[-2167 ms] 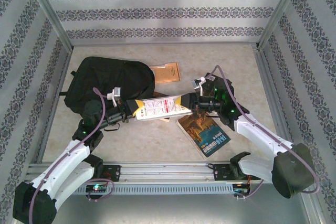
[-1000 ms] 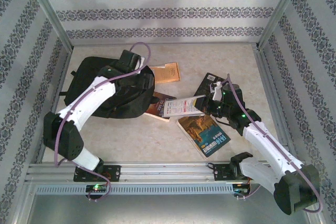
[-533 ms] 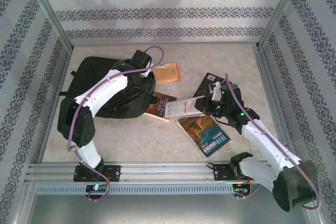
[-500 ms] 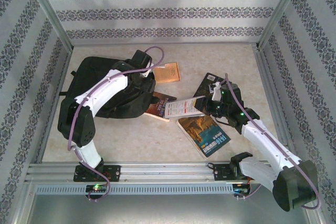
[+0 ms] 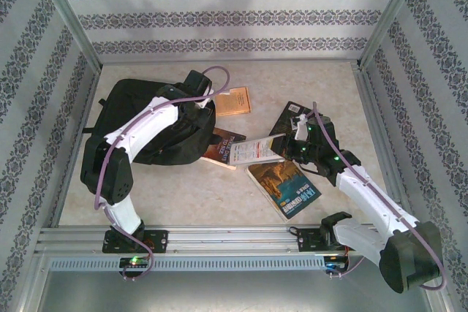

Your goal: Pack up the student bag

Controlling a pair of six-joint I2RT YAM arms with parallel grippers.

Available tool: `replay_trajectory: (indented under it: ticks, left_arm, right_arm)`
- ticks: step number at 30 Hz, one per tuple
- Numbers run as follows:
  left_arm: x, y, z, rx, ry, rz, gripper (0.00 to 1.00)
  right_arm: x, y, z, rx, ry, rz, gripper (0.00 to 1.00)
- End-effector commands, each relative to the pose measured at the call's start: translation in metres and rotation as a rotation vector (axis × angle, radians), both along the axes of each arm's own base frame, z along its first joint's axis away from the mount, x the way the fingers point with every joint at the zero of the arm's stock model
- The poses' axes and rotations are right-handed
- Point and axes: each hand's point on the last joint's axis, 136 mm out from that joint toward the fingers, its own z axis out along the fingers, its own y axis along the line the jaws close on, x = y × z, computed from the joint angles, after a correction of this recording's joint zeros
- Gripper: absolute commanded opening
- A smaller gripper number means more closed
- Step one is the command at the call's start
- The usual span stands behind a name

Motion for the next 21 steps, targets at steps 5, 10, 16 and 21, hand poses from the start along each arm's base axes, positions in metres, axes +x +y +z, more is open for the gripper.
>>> replay_trajectory:
  ticks: [5,10,16,21]
  left_arm:
    - [-0.008,0.007,0.058,-0.052,-0.143,0.034,0.0]
    - [-0.021,0.011,0.11,-0.179,-0.275,0.085,0.0]
    - [-0.045,0.02,0.147,-0.274,-0.366,0.105,0.0]
    - [-0.066,0.031,0.166,-0.319,-0.438,0.113,0.0]
  right_arm:
    - [0.011,0.0,0.044,0.017,-0.134,-0.011,0.08]
    - [0.009,0.017,0.079,0.043,-0.217,0.028,0.08]
    - [0.013,0.045,0.116,0.094,-0.277,0.071,0.09]
    - [0.024,0.062,0.131,0.124,-0.291,0.072,0.09]
